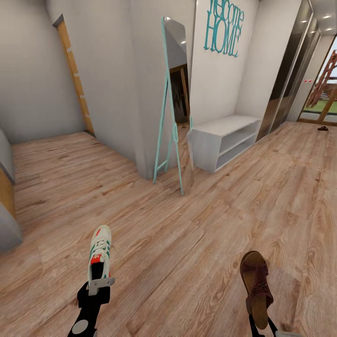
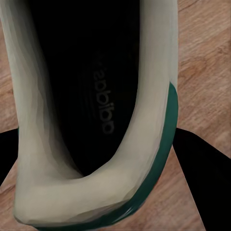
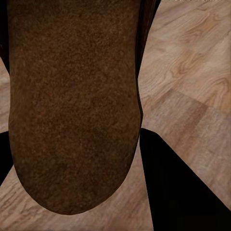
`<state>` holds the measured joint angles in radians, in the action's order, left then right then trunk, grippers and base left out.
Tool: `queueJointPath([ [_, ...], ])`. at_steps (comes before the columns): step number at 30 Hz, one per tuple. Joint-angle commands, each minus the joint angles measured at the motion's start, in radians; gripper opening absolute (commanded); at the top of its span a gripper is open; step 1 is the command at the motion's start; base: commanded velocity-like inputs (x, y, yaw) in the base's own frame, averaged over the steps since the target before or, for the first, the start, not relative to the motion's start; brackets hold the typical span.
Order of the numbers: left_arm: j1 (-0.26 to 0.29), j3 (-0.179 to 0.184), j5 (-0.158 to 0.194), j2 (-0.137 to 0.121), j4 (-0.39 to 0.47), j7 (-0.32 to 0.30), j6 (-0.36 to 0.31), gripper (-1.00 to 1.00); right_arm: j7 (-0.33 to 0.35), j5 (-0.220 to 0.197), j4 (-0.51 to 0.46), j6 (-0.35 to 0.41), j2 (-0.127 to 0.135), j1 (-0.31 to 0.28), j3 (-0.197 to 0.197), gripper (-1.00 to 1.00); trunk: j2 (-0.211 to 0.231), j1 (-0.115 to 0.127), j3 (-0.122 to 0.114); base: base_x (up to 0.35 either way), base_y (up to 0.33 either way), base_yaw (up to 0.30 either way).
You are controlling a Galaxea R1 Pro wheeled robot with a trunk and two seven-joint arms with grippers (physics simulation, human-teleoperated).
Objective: Pick up the two gym shoes and the two sandals from the corridor floor and place them onto the hallstand (shoe rack) in the corridor, making sure they are on the rack and not on the floor. Arrange them so the two gym shoes are next to each other and the two sandals are next to each other.
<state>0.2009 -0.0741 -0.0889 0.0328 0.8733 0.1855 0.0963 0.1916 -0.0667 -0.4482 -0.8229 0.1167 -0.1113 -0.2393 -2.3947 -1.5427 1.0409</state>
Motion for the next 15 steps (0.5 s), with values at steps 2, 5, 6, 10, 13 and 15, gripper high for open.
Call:
queueJointPath([
  [2,0.000,-0.003,-0.009,0.001,0.000,0.002,0.002,-1.00,0.013,-0.010,0.001,-0.002,0.001,-0.001,-0.003,-1.00,0.000,0.000,0.001,-0.004,0.000,0.001],
  [5,0.000,-0.002,-0.009,0.001,0.000,0.002,0.002,-1.00,0.014,-0.010,0.000,-0.001,0.002,0.000,-0.003,-1.00,0.000,0.000,0.001,-0.002,0.000,0.000],
  [6,0.000,-0.003,-0.009,0.001,0.000,0.002,0.002,-1.00,0.014,-0.010,0.000,0.000,0.002,0.000,-0.003,-1.00,0.000,0.000,0.001,0.000,0.000,0.000],
  [10,0.000,-0.003,-0.009,0.001,0.000,0.002,0.002,-1.00,0.015,-0.010,0.000,0.000,-0.001,-0.001,-0.002,-1.00,0.000,0.000,0.001,0.000,0.000,0.136],
  [13,0.000,-0.002,-0.009,0.001,0.000,0.002,0.002,-1.00,0.016,-0.010,0.000,0.000,-0.001,0.000,-0.002,-1.00,0.000,0.000,0.001,0.000,0.000,0.258],
  [15,0.000,-0.002,-0.009,0.001,0.000,0.002,0.002,-1.00,0.015,-0.010,0.000,0.000,-0.001,0.000,-0.002,-1.00,0.000,0.000,0.001,0.000,0.000,0.274],
])
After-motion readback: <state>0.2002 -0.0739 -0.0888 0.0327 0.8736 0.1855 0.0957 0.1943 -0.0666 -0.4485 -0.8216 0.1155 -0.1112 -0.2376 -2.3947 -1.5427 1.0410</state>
